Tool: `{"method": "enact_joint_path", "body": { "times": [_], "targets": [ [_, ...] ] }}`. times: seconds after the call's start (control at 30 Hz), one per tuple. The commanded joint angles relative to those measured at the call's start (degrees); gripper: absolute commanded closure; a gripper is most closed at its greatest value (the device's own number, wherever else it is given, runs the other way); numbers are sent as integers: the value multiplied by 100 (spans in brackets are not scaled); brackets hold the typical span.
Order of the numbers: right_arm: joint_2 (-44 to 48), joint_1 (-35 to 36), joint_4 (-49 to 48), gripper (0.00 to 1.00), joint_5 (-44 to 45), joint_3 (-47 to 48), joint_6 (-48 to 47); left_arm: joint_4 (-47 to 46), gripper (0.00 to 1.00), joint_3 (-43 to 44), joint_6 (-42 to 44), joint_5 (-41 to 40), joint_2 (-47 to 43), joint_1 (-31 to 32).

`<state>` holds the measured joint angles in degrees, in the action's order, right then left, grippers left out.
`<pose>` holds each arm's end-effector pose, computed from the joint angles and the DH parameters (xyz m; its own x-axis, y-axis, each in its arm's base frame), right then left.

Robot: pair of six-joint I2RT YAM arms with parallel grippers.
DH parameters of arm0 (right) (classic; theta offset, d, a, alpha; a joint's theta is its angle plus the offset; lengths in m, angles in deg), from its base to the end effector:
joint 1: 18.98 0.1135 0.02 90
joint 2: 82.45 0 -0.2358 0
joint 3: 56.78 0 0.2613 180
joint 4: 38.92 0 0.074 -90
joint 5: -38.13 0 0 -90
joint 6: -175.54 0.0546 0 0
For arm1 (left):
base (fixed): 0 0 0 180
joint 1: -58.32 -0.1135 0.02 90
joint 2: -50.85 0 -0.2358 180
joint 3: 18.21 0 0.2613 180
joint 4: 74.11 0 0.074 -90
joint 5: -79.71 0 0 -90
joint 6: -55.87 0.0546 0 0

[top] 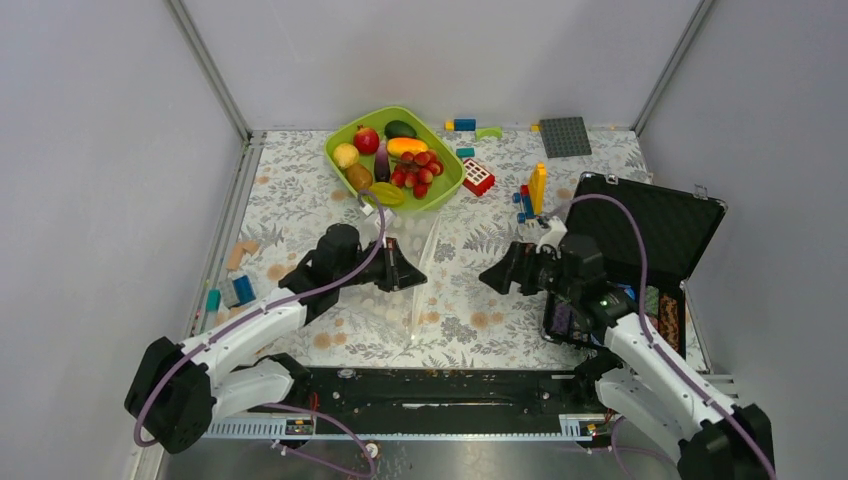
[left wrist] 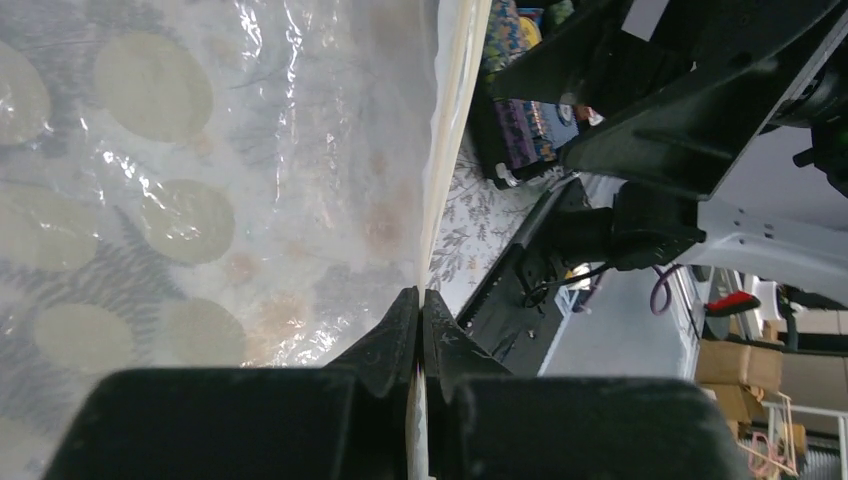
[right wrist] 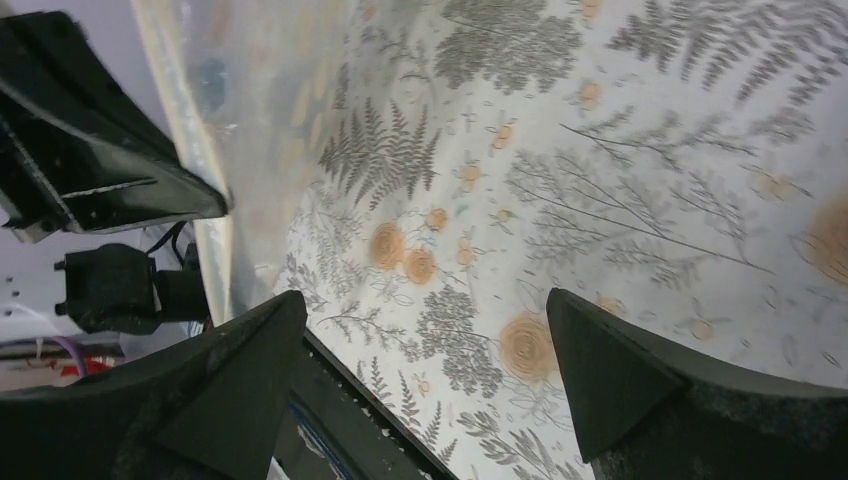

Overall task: Place the food in the zip-top bag and seal the zipper
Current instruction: Open the zipper of the food storage bag at the center of the board.

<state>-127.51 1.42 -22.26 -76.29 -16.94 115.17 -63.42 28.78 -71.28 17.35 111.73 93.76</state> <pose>0.2063 0.1008 0.2105 -0.6383 0.2429 -0.7305 -0.4158 0.6898 0.5927 0.2054 -0.1773 0.2059 -0.7879 -0.0959 -0.6083 0.4787 0.5260 -0.7030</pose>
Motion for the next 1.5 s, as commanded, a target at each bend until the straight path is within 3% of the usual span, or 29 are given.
{"method": "enact_joint_path", "body": {
  "times": [0.0, 0.1, 0.37, 0.8, 1.13, 1.3, 1.47],
  "targets": [
    [-449, 864, -765, 2, 550, 553, -50, -563, 100, 254, -13, 818, 271, 7],
    [-686, 1216, -1251, 2, 858, 609, 60, -1220, 100, 195, -346, 1426, 583, 11],
    [-1291, 1892, -1592, 2, 1881, 852, 317, -1842, 100, 3, -507, 1632, 819, 49],
    [-1851, 2196, -2184, 4, 2113, 929, 733, -1684, 100, -27, -351, 1343, 740, 109],
    [-2112, 2421, -2038, 7, 2415, 1118, 1067, -1010, 100, 183, 64, 1012, 604, 225],
    [-2211, 2632, -1542, 16, 3070, 1292, 1263, -715, 100, 198, 256, 607, 348, 274],
    [-2071, 2733, -1438, 17, 3320, 1241, 1224, -557, 100, 179, 342, 355, 176, 282]
  ]
}}
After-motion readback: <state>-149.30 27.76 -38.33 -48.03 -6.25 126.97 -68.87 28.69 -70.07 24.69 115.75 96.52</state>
